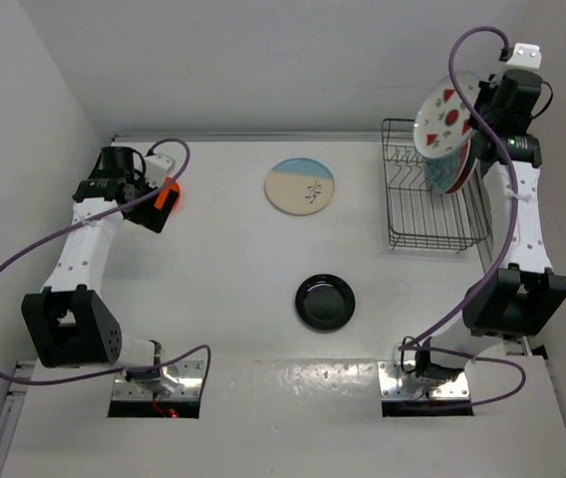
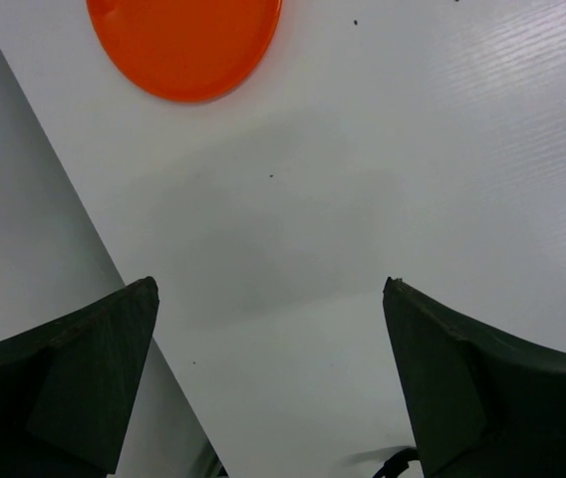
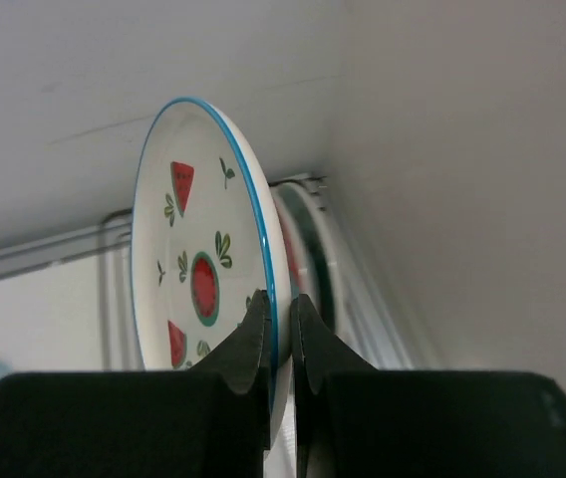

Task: Load the plates into the dish rack

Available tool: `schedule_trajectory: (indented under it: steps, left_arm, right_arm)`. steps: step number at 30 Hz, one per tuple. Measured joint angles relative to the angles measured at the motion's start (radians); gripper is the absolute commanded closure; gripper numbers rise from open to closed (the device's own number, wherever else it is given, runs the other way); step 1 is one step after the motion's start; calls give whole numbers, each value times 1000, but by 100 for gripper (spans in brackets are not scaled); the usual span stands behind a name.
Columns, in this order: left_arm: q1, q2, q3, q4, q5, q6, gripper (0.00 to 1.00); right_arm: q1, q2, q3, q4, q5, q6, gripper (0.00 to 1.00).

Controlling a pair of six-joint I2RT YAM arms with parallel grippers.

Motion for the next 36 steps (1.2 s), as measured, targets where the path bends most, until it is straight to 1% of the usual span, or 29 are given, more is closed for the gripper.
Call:
schedule_trajectory:
  steps: [4,11,17,24,30,36]
  left_arm:
    - [0,35,6,0,6,-2,0]
    - [0,82,39,1,9,-3,0]
    - [0,109,68,6,9,-6,0]
    - [0,166,83,5,9,-16,0]
    - [0,202,111,6,9,-26,0]
    - [0,209,118,8,9,-29,0]
  right_arm:
    - [-33,41,15,23,85,-100,100]
    - [-21,149,6,71,148,-248,100]
    - [27,213,-23,166,235,-405,100]
    - [95,236,-29,342,319,-600,100]
    - [151,236,-115,529,402,-743,100]
    - [167,249,-233,593,463,-797,100]
